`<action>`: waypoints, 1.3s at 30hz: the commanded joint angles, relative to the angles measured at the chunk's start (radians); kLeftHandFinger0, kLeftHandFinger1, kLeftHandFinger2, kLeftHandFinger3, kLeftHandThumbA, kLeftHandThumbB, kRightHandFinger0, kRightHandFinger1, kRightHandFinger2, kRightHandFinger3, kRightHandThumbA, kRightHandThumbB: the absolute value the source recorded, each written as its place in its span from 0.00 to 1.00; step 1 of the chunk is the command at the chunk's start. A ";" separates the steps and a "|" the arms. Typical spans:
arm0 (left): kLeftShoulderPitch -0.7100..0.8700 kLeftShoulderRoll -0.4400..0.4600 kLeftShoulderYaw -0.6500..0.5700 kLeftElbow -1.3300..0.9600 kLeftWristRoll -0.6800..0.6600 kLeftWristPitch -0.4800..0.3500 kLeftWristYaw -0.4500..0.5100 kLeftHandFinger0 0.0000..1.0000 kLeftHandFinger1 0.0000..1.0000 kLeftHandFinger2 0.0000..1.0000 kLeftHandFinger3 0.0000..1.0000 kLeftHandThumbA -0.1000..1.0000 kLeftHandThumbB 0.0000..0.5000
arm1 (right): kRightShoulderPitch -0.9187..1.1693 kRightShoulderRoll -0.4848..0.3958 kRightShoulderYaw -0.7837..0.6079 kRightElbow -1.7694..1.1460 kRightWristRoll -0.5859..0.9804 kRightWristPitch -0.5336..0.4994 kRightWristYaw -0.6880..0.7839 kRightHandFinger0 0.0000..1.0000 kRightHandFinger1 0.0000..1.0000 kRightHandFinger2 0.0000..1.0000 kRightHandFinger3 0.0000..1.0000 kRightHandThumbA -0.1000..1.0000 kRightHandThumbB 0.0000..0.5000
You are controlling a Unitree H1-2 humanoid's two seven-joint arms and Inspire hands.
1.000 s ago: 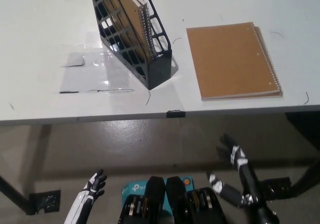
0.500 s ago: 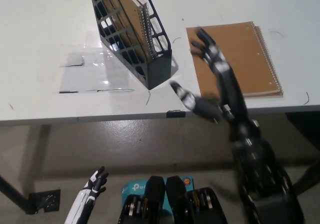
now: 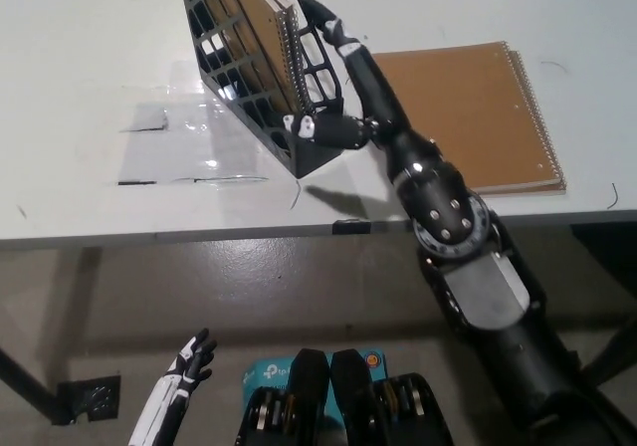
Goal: Use the right hand to pick up a book from the book holder on the left side and put it on another book on the right side
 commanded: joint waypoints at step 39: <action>-0.015 0.027 -0.026 -0.013 0.018 -0.041 -0.022 0.94 1.00 1.00 1.00 0.95 0.31 | -0.376 0.082 -0.069 0.436 0.040 -0.004 -0.071 0.01 0.03 0.11 0.24 0.49 0.33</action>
